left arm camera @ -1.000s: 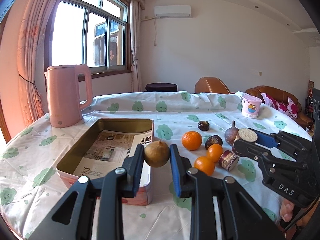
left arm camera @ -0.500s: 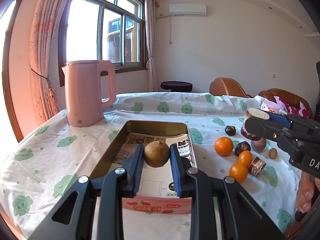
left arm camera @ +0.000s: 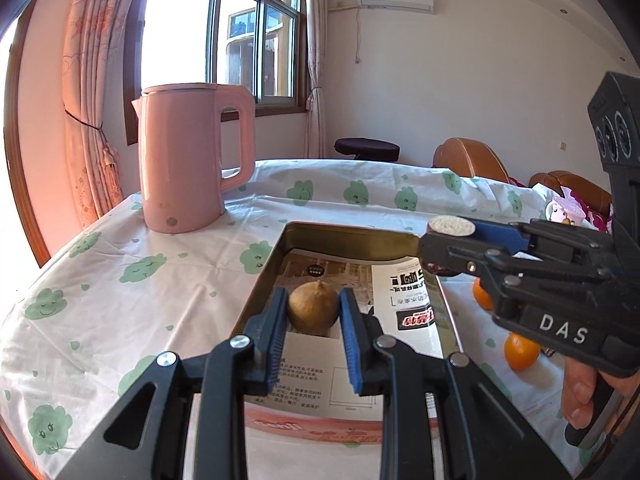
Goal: Organize fruits
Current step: 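Carry the brown fruit with the left tool while the right tool carries the cake over the tin, then lower and release the brown fruit with the left tool while the right tool releases the cake into the tin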
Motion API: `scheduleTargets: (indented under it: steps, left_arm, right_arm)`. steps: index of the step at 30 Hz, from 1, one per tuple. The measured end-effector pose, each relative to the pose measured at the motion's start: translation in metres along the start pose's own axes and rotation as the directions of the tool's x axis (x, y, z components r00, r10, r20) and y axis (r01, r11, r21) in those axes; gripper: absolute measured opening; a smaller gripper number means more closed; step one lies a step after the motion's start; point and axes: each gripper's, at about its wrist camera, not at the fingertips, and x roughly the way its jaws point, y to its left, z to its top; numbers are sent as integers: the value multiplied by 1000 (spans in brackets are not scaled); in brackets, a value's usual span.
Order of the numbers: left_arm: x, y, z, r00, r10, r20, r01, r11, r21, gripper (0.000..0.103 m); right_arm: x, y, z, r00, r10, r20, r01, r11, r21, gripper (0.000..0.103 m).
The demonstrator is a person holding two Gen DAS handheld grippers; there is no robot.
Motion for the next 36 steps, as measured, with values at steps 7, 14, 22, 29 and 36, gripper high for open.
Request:
scheduleTargets:
  steps: [7, 14, 22, 29, 36]
  left_arm:
    - [8, 7, 0, 999, 5, -32, -5, 1000, -8, 27]
    - [13, 9, 0, 999, 5, -40, -6, 1000, -16, 27]
    - [21, 8, 0, 997, 8, -77, -8, 1000, -8, 28]
    - [33, 7, 0, 991, -10, -135, 9, 1000, -5, 29]
    - [40, 8, -2, 985, -18, -171, 16, 1000, -12, 31]
  right_arm:
    - [38, 8, 2, 995, 3, -95, -5, 1000, -20, 36]
    - [50, 12, -1, 993, -11, -122, 7, 1000, -28, 36]
    - [61, 11, -1, 988, -33, -152, 28, 999, -36, 36]
    - [72, 2, -10, 974, -49, -222, 49, 999, -4, 37]
    - [65, -3, -12, 966, -91, -240, 98, 995, 16, 37]
